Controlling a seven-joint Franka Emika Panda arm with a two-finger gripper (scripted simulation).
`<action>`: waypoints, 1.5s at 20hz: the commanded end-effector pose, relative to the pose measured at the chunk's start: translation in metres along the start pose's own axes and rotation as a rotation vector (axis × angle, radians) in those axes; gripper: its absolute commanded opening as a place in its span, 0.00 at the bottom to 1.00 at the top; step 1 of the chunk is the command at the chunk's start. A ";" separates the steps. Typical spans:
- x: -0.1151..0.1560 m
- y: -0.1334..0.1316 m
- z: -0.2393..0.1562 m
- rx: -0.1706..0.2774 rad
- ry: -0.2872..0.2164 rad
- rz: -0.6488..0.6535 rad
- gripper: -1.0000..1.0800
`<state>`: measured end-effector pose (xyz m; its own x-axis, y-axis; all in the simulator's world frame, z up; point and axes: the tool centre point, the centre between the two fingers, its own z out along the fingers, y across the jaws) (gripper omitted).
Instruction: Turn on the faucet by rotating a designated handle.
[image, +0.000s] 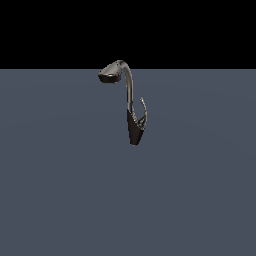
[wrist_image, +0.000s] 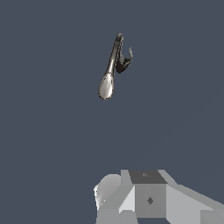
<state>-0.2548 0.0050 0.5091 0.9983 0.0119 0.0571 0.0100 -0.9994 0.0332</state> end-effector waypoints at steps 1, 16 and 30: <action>0.000 0.000 0.000 0.000 0.000 0.000 0.00; 0.038 -0.012 0.023 0.061 -0.059 0.158 0.00; 0.129 -0.021 0.085 0.208 -0.200 0.541 0.00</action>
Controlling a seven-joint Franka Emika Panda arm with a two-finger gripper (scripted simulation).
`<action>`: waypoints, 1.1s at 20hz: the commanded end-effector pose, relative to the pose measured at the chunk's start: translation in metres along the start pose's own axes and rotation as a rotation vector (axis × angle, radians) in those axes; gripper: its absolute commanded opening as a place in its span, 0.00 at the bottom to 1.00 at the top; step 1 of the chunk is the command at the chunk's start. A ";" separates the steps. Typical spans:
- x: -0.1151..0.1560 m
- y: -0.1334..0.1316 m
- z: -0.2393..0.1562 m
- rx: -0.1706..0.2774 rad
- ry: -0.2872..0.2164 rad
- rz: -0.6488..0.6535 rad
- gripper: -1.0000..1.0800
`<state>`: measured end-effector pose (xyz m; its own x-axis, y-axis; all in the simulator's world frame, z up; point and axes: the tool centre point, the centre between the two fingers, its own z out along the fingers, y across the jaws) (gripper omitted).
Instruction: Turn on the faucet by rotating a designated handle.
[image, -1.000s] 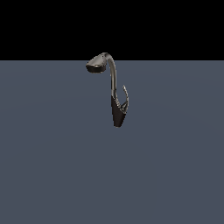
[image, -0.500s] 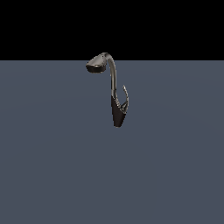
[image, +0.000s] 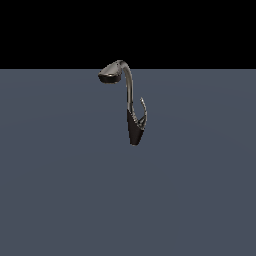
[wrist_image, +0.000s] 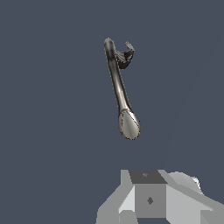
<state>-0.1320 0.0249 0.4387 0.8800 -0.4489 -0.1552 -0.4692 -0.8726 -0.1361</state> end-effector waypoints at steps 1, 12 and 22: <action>0.018 -0.006 0.010 0.029 -0.027 0.076 0.00; 0.102 -0.020 0.062 0.162 -0.153 0.421 0.00; 0.183 -0.013 0.125 0.301 -0.280 0.771 0.00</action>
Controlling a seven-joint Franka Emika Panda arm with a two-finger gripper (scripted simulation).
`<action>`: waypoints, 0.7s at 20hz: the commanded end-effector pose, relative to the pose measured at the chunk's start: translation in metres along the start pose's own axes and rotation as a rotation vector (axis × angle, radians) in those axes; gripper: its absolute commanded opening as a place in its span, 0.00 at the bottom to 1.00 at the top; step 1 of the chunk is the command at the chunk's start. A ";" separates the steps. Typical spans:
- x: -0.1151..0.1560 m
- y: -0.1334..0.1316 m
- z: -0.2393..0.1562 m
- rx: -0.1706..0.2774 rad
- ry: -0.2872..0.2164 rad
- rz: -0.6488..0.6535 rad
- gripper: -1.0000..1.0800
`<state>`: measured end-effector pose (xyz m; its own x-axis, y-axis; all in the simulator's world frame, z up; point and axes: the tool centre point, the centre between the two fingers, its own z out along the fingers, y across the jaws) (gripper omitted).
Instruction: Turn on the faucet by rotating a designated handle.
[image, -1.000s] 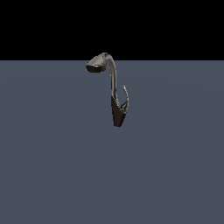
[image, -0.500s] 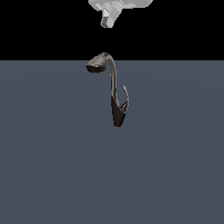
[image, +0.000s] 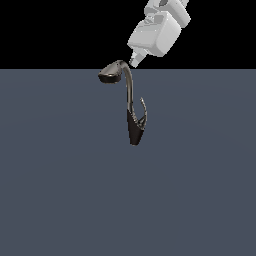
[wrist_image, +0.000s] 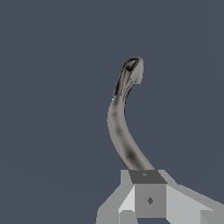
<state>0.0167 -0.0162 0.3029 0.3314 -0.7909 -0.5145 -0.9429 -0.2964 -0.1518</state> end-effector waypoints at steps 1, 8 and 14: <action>0.023 -0.008 0.012 0.038 -0.034 0.094 0.00; 0.079 -0.019 0.045 0.129 -0.118 0.320 0.00; 0.109 -0.021 0.065 0.181 -0.166 0.445 0.00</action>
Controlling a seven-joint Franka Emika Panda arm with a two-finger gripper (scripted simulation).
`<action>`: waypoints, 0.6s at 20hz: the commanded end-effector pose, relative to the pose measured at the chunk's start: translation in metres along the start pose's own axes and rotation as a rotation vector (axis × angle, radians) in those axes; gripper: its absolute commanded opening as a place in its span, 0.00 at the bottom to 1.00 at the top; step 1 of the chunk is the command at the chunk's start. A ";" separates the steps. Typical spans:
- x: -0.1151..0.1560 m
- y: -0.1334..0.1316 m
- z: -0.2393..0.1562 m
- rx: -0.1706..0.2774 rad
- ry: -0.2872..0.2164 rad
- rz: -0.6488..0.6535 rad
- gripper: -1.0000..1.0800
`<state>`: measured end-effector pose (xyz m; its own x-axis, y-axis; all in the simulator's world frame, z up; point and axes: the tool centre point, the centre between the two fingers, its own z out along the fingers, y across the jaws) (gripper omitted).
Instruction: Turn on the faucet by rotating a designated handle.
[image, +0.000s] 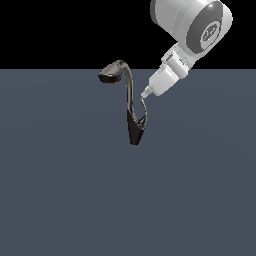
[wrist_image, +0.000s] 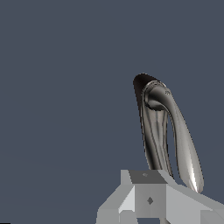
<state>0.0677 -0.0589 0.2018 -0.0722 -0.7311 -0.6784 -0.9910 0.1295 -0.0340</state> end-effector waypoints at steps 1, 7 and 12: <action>0.010 -0.004 0.006 0.019 -0.017 0.043 0.00; 0.021 -0.008 0.013 0.039 -0.036 0.090 0.00; 0.022 -0.008 0.013 0.040 -0.037 0.093 0.00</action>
<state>0.0751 -0.0672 0.1777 -0.1580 -0.6898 -0.7065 -0.9751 0.2216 0.0017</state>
